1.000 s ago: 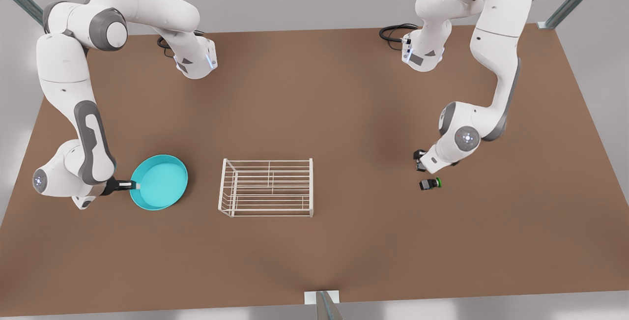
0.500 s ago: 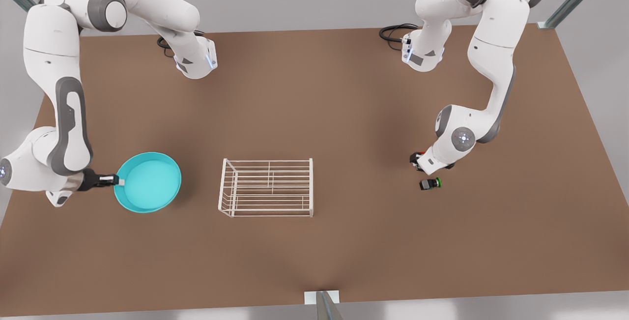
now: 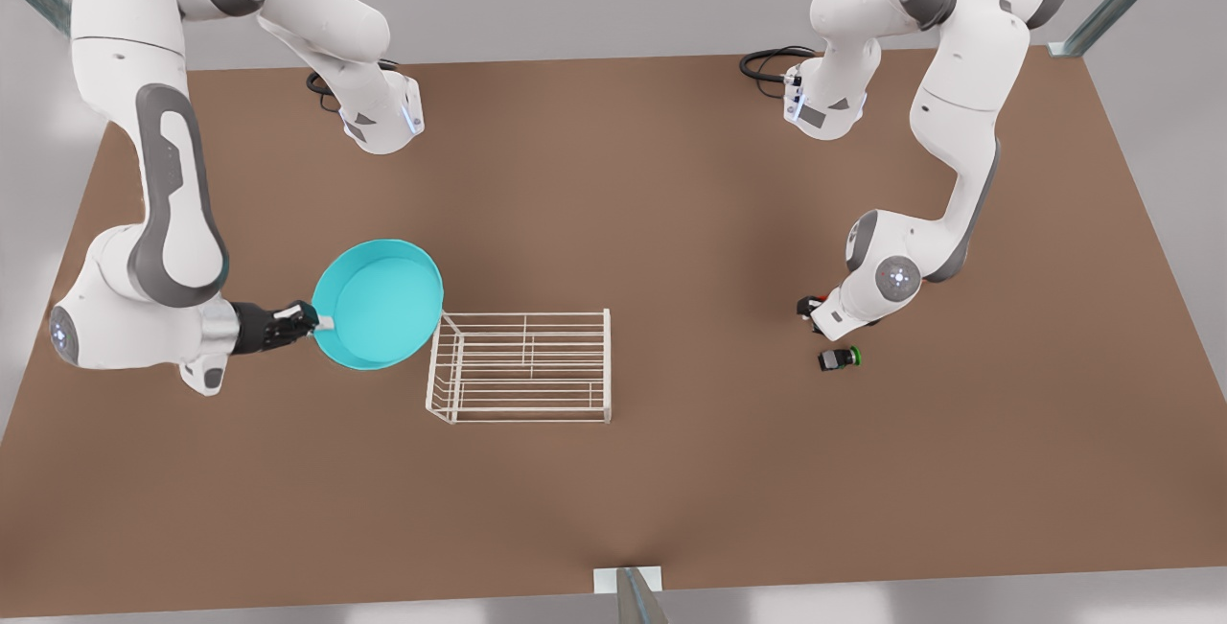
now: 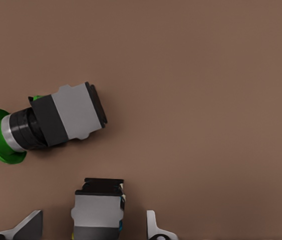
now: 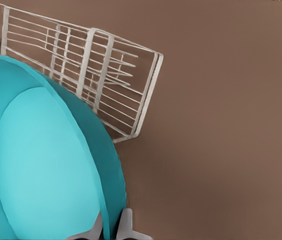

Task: Place the plate on the shelf with right arm and place the red button switch in the plate with left arm

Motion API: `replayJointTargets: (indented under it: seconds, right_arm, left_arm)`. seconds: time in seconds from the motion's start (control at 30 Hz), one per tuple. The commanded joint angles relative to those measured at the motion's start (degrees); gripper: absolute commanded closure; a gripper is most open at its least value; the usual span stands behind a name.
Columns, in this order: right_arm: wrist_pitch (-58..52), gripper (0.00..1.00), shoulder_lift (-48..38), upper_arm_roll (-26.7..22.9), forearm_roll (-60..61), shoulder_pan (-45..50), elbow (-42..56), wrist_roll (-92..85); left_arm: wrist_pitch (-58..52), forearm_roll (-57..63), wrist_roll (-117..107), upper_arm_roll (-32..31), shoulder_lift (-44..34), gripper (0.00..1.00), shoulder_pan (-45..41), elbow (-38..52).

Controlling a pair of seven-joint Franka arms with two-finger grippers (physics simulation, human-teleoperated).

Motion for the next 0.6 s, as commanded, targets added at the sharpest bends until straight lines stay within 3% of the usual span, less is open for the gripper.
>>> replayJointTargets:
  seconds: [0.0, 0.1, 0.13, 0.2, 0.33, 0.57]
  right_arm:
    - [-0.74, 0.83, -0.25, 0.93, 0.03, 2.51, 0.03, 9.75]
    - [2.77, 0.83, 0.10, 0.84, 1.61, 8.57, 0.91, 16.08]
    - [4.18, 0.83, 1.07, 0.84, 2.84, 9.98, 1.88, 18.11]
    - [6.90, 0.83, 3.18, 0.84, 3.45, 12.53, 2.93, 19.60]
    - [12.26, 0.83, 6.69, 0.58, 4.60, 14.64, 5.22, 21.62]
    - [19.65, 0.83, 9.68, 0.14, 4.60, 17.36, 5.13, 21.71]
  left_arm:
    - [0.69, 0.13, -0.62, 0.13, 0.35, 0.00, 0.00, 0.03]
    - [1.04, 0.13, -0.62, 0.13, 0.53, 0.02, 0.00, -0.06]
    - [1.04, 0.13, -0.62, 0.13, 0.53, 0.13, 0.00, 0.03]
    - [1.04, 0.13, -0.62, 0.13, 0.53, 0.24, 0.00, 0.03]
    - [1.04, 0.13, -1.33, 0.13, 0.44, 0.56, -0.09, 0.03]
    - [0.69, 0.13, -1.24, 0.13, -0.61, 0.57, -0.18, 0.47]
